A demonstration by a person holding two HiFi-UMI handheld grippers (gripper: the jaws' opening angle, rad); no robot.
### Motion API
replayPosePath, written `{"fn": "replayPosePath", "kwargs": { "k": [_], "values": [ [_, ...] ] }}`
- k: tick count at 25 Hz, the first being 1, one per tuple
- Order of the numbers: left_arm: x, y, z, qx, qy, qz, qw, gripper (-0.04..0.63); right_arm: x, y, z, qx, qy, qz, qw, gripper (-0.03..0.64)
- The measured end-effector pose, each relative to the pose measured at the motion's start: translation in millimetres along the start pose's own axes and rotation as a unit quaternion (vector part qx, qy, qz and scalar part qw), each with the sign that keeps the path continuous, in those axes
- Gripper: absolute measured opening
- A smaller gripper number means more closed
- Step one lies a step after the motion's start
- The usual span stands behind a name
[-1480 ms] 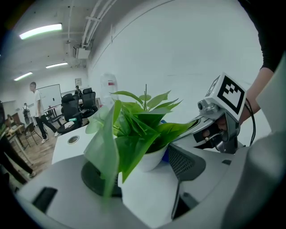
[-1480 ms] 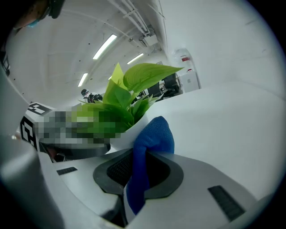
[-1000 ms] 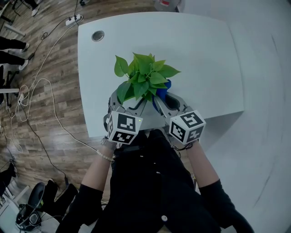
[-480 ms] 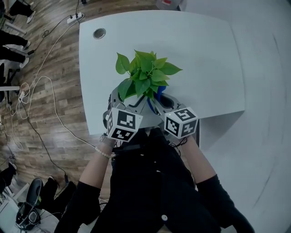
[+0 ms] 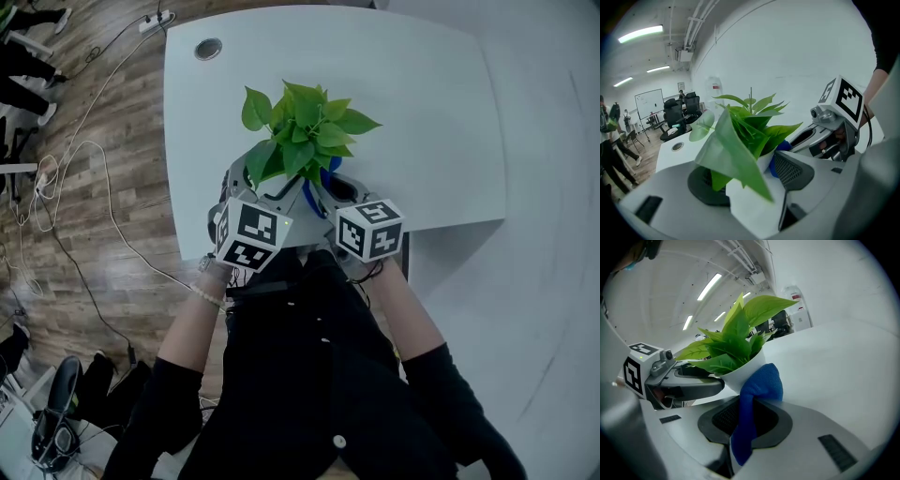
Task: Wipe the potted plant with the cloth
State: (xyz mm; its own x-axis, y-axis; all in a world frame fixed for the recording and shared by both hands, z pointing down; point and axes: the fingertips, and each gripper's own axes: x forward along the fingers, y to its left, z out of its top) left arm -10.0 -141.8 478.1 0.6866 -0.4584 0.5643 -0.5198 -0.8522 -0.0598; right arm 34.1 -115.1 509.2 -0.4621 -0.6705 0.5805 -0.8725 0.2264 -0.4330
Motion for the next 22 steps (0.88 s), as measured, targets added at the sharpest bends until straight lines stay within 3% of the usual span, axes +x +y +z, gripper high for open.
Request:
{"fn": "replayPosePath", "kwargs": {
  "k": [14,22],
  "values": [
    [3.0,-0.2,-5.3,-0.01,-0.007,-0.02,0.9997,0.291,-23.4,-18.3,43.7,-0.025,-0.053,-0.031,0.998,0.084],
    [-7.3,-3.7,-10.2,-0.02,-0.015,-0.024,0.9994,0.271,-46.3,-32.8,35.6,-0.049,-0.051,-0.072,0.995,0.084]
  ]
}}
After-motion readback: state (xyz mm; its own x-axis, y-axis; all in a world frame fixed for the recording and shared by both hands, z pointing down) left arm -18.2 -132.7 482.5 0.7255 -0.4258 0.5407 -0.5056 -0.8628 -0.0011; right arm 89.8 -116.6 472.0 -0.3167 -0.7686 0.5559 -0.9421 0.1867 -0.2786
